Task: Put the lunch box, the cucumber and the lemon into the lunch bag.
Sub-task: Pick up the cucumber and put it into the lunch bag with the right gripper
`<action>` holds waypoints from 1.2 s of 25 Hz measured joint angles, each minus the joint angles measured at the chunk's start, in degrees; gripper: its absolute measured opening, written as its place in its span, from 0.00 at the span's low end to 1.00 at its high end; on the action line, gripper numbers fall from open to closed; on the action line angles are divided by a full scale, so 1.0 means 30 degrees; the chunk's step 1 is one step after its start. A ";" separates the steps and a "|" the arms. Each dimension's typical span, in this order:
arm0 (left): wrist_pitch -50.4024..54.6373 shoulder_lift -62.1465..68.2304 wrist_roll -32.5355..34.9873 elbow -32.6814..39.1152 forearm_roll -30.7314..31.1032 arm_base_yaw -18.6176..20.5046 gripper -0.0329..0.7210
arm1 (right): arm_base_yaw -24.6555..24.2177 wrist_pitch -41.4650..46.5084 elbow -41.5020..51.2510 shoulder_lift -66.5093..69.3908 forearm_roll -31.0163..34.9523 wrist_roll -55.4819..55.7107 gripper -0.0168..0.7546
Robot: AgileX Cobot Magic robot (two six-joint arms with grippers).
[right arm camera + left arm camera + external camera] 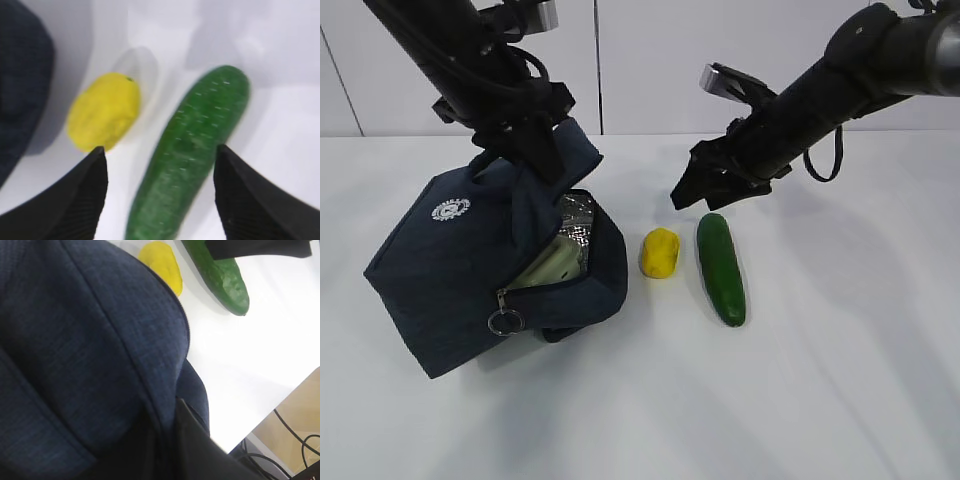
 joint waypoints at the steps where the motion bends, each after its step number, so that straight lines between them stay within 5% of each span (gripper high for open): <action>1: 0.0000 0.0000 0.0000 0.0000 0.0000 0.0000 0.05 | 0.0000 -0.0095 0.0000 0.0000 -0.0829 0.0728 0.67; 9: 0.0073 0.0000 0.0039 0.0000 0.0036 0.0000 0.05 | 0.0249 -0.0683 0.0000 0.0043 -0.5423 0.4683 0.67; 25: 0.0355 0.0000 0.0072 0.0000 0.0036 0.0000 0.05 | 0.1242 -0.1108 -0.0030 0.1877 -0.6687 0.6746 0.66; 30: 0.0368 0.0000 0.0072 0.0000 0.0036 0.0000 0.05 | 0.1242 -0.1214 -0.0030 0.1877 -0.6687 0.6820 0.51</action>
